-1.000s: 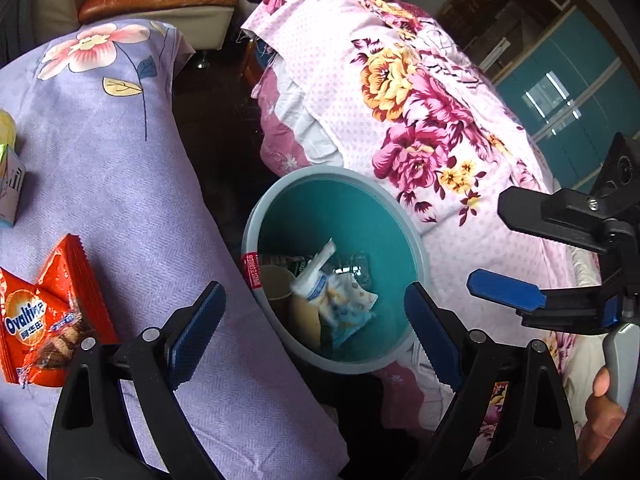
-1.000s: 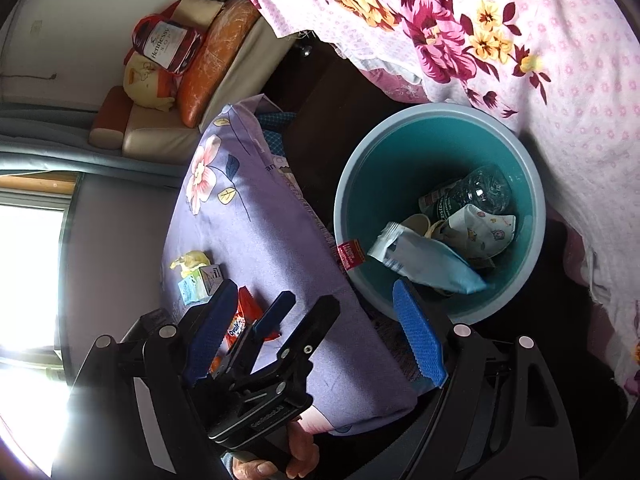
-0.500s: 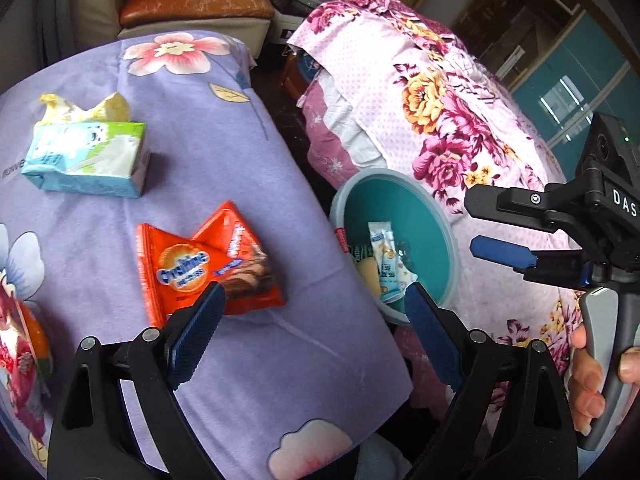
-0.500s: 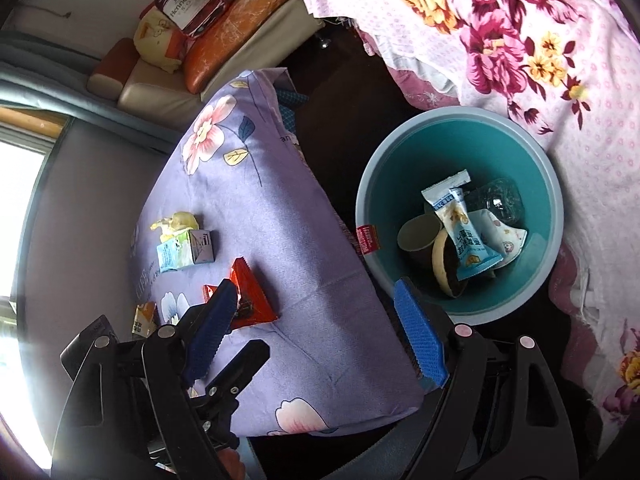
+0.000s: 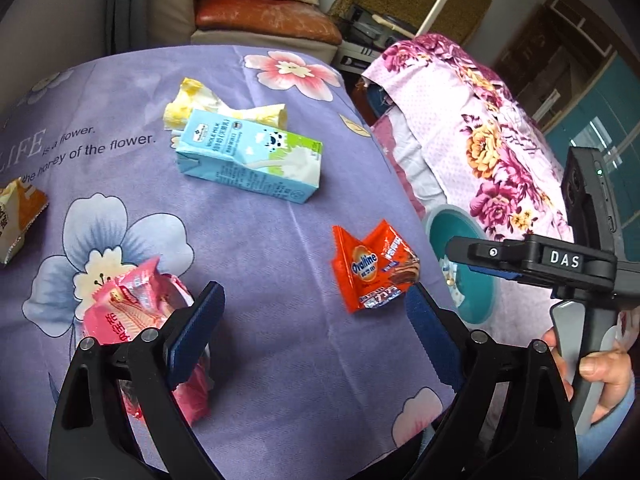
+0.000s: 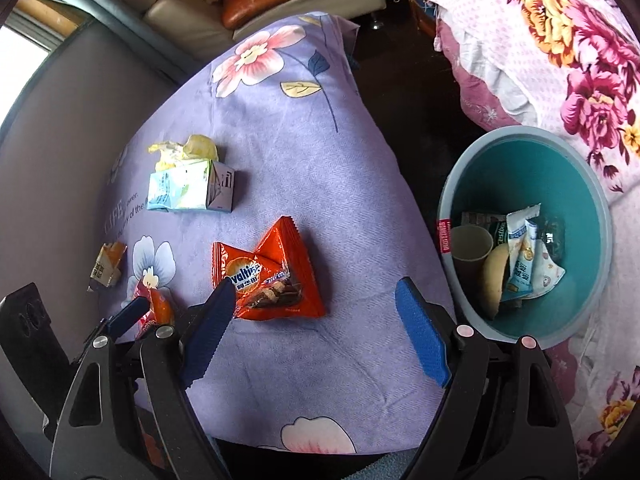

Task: Collect trash
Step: 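Move both open tools back to the table toward the orange Ovaltine packet and pink packet, then grasp the pink wafer packet with the left tool while the right tool grasps the orange Ovaltine packet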

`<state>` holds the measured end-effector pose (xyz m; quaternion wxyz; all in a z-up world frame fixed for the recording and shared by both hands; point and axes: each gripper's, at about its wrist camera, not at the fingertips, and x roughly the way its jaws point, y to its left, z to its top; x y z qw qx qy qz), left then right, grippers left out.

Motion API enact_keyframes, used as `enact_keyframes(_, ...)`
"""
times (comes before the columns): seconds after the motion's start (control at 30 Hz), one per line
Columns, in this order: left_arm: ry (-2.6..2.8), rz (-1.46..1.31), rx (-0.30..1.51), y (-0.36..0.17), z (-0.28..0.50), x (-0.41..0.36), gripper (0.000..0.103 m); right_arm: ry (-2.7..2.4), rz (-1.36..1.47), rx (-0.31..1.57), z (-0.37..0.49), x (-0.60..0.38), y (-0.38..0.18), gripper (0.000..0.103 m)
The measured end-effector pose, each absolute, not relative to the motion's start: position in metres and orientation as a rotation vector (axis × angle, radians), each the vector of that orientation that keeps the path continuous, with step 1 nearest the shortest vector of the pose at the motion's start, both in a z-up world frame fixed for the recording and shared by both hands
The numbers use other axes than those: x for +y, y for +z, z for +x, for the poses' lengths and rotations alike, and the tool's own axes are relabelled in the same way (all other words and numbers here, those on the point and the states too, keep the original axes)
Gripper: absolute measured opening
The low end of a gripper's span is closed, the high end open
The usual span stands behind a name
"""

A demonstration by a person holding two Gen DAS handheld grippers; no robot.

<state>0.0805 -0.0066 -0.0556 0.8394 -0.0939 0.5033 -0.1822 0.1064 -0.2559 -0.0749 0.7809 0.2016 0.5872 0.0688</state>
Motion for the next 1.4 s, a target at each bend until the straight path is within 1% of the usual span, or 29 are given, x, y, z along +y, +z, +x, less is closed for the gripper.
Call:
enact_keyframes(0.2, -0.343, -0.216, 1.058, -0.055, 0.086, 0.013, 0.092, 0.162, 0.392, 1.303, 0.119, -0.235, -0.092, 0.078)
enact_keyframes(0.53, -0.298, -0.228, 1.072, -0.062, 0.083, 0.032, 0.092, 0.16, 0.302, 1.286, 0.122, -0.207, -0.108, 0.077)
enact_keyframes(0.6, -0.286, -0.231, 1.073, -0.062, 0.081, 0.036, 0.092, 0.183, 0.281, 1.285, 0.121, -0.201, -0.111, 0.06)
enact_keyframes(0.67, -0.276, -0.235, 1.073, -0.061, 0.078, 0.04, 0.092, 0.209, 0.273, 1.296, 0.12, -0.197, -0.114, 0.023)
enact_keyframes(0.7, -0.271, -0.235, 1.071, -0.06, 0.076, 0.042, 0.092, 0.219, 0.277, 1.295, 0.119, -0.196, -0.115, 0.016)
enact_keyframes(0.83, -0.248, -0.237, 1.059, -0.054, 0.068, 0.051, 0.092, 0.234, 0.28, 1.253, 0.11, -0.197, -0.106, 0.014)
enact_keyframes(0.97, -0.219, -0.238, 1.05, -0.05, 0.061, 0.065, 0.092, 0.225, 0.283, 1.21, 0.098, -0.203, -0.091, 0.014)
enact_keyframes(1.17, -0.148, -0.231, 1.08, -0.06, 0.048, 0.087, 0.092, 0.229, 0.272, 1.158, 0.083, -0.204, -0.073, 0.014)
enact_keyframes(1.4, -0.167, -0.15, 1.129, -0.073, 0.036, 0.07, 0.092, 0.245, 0.298, 1.147, 0.077, -0.208, -0.067, 0.014)
